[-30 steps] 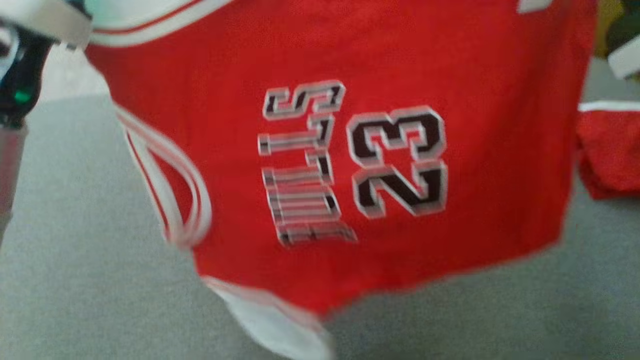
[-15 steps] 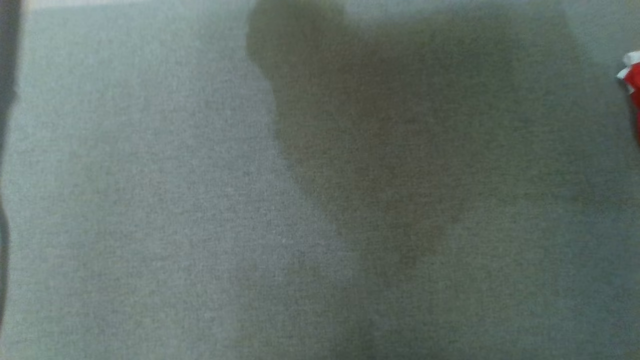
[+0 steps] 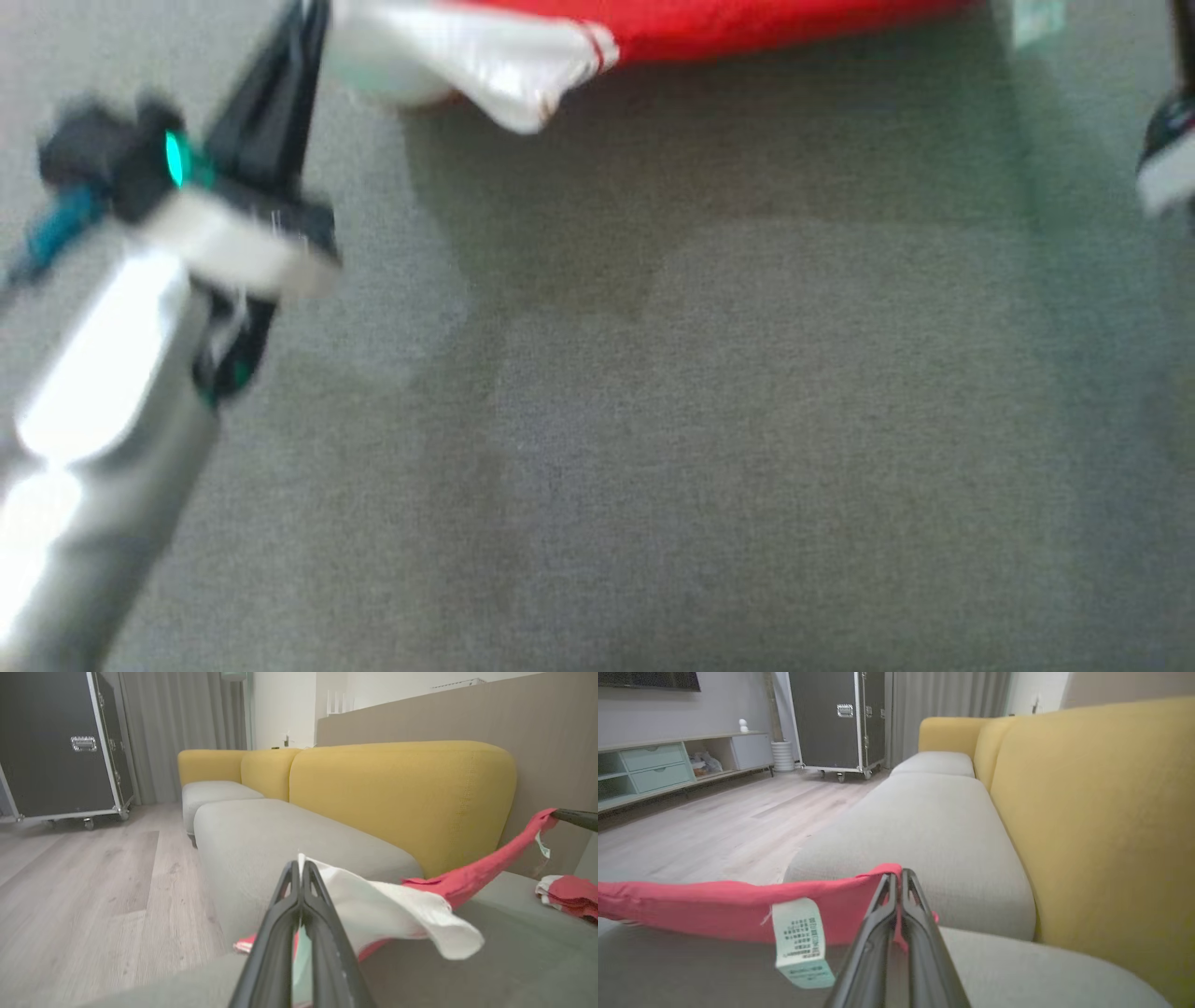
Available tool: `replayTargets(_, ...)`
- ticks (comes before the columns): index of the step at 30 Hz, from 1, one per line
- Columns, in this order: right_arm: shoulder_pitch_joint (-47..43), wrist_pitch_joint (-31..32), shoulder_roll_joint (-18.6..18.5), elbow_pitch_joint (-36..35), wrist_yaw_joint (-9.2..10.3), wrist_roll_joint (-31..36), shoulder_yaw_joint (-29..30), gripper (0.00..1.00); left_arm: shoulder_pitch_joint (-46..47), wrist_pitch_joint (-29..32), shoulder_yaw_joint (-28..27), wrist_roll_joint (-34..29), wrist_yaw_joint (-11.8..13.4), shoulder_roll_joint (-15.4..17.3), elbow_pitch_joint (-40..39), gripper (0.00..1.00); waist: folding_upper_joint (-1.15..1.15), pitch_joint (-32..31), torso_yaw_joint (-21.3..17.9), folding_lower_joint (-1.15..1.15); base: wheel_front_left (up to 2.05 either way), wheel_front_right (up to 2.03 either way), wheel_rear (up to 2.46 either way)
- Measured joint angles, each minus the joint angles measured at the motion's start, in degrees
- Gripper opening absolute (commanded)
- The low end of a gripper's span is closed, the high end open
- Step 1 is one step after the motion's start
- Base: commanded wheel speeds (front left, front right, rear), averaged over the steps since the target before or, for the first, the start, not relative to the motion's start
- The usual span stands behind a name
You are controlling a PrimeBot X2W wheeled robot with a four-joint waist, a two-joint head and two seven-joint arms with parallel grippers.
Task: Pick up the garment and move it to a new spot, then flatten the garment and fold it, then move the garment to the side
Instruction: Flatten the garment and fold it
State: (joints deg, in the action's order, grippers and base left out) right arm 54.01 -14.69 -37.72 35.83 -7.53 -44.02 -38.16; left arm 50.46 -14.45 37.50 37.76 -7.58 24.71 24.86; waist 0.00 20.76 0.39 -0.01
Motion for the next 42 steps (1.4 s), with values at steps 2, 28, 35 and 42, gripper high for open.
replayTargets(2,-7.29,0.00,-0.24,-2.21,0.00,-0.87,1.74,0.00,-8.04,-0.01,-1.56,-0.10,0.64,1.20,-3.75,0.00,0.00,-1.79,-0.21,0.00,0.00,0.00,0.00)
replayTargets(28,-50.93,2.03,-0.97,-20.06,0.00,4.79,18.38,0.00,-51.69,3.25,-1.35,3.56,13.37,9.92,-32.29,0.00,0.00,-14.07,-1.72,0.01,0.00,0.00,0.00)
replayTargets(35,-44.29,4.69,-0.37,-18.75,0.00,4.76,18.60,0.00,-36.47,5.43,-1.25,1.91,9.15,7.58,-26.75,0.00,0.00,-9.71,-0.95,0.02,0.00,0.00,0.00)
replayTargets(42,-32.27,7.39,-0.69,-15.63,0.00,4.16,15.66,0.00,-20.64,5.89,-0.65,-1.13,4.69,4.21,-16.69,0.00,0.00,-4.25,-0.25,0.03,0.00,0.00,0.00)
